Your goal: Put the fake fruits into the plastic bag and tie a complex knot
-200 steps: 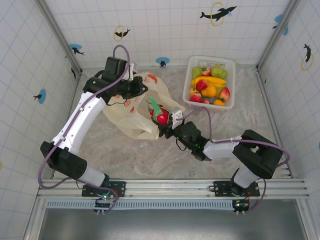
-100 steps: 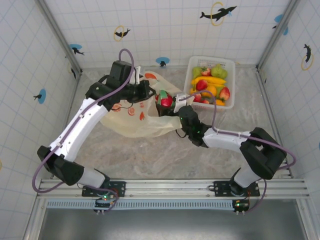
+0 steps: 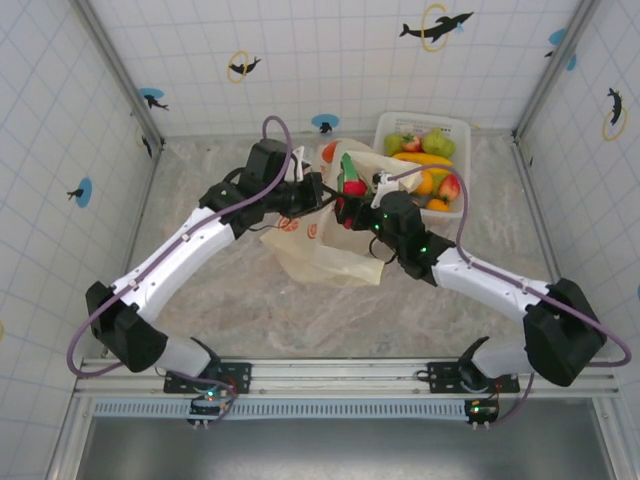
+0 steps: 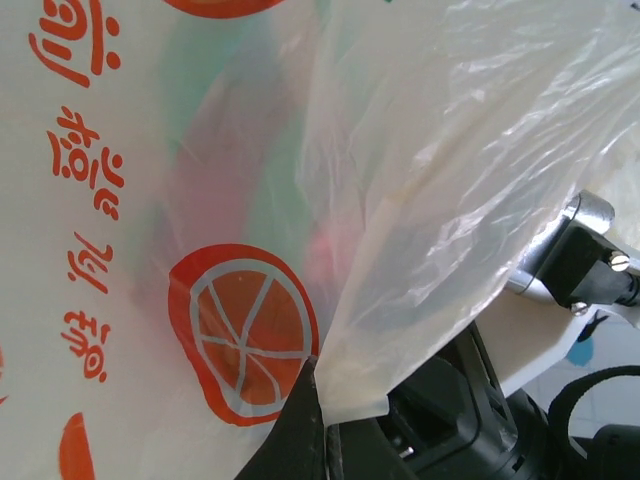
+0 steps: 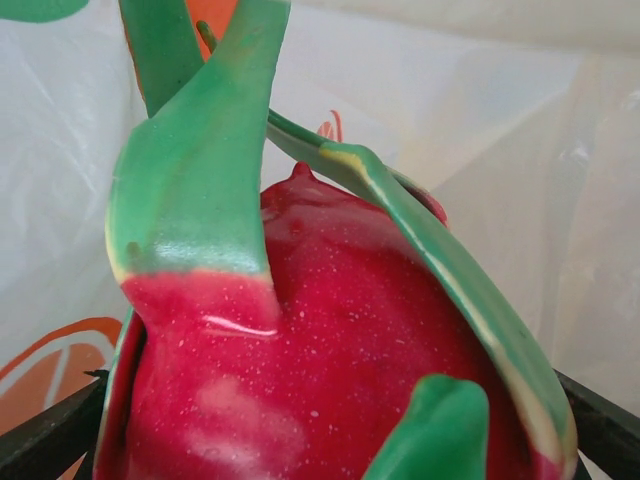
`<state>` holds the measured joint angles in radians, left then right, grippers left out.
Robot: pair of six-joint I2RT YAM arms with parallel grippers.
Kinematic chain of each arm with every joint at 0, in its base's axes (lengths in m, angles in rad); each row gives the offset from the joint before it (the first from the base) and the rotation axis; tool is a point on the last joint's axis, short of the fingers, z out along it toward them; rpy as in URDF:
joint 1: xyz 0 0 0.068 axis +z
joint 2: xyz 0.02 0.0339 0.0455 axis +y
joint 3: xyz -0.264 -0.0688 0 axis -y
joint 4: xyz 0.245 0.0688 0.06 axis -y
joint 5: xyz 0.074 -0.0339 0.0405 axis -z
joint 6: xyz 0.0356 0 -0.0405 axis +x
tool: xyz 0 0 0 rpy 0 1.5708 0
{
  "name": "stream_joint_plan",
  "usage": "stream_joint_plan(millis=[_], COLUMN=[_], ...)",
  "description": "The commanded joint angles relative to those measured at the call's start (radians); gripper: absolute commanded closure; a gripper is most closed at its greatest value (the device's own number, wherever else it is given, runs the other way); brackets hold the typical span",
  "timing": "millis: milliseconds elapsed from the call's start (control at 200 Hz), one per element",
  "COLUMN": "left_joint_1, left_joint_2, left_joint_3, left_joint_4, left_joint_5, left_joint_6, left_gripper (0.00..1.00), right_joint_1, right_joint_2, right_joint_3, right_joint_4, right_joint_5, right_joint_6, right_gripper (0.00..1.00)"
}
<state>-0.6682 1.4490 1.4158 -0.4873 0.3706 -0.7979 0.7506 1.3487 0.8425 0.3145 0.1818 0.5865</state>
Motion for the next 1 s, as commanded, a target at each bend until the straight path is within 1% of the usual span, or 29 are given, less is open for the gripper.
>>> stream_joint_plan(millis=[0,160,225,285,405,580,996], left_joint_1=[-0.004,-0.008,-0.007,-0.007,-0.007,-0.005,0.020], left_joint_2=[0.004,0.005,0.002,0.003,0.009,0.002,0.017], left_joint_3=[-0.037,-0.054,-0.062,-0.069,-0.073,-0.068,-0.055], left_joint_4=[0.099,0.148,0.173,0.191,0.205,0.193,0.134], left_joint_5=[0.012,0.009,0.000,0.006,0.018,-0.024,-0.041], left_joint_6=[-0.052,-0.075,-0.088,-0.097,-0.106,-0.099,-0.067], left_gripper=[1.00,1.00,1.00,1.00,1.00,1.00,1.00], right_joint_1=[-0.005,0.006,0.008,0.011,0.012,0.012,0.012], right_joint_2=[-0.008,0.082,0.123,0.159,0.215,0.210,0.151], right_joint_3=[0.046,0.077,0.077,0.085,0.115,0.113,0.113], right_joint_4=[0.008,0.016,0.047,0.063,0.055,0.023,-0.086], right_joint_5=[-0.011,0.010,0.020,0.026,0.000,-0.014,-0.055], right_joint_6=[0.025,0.087,0.117,0.132,0.141,0.117,0.072], right_gripper=[0.33,0.33,0.31,0.26,0.13,0.00,0.00])
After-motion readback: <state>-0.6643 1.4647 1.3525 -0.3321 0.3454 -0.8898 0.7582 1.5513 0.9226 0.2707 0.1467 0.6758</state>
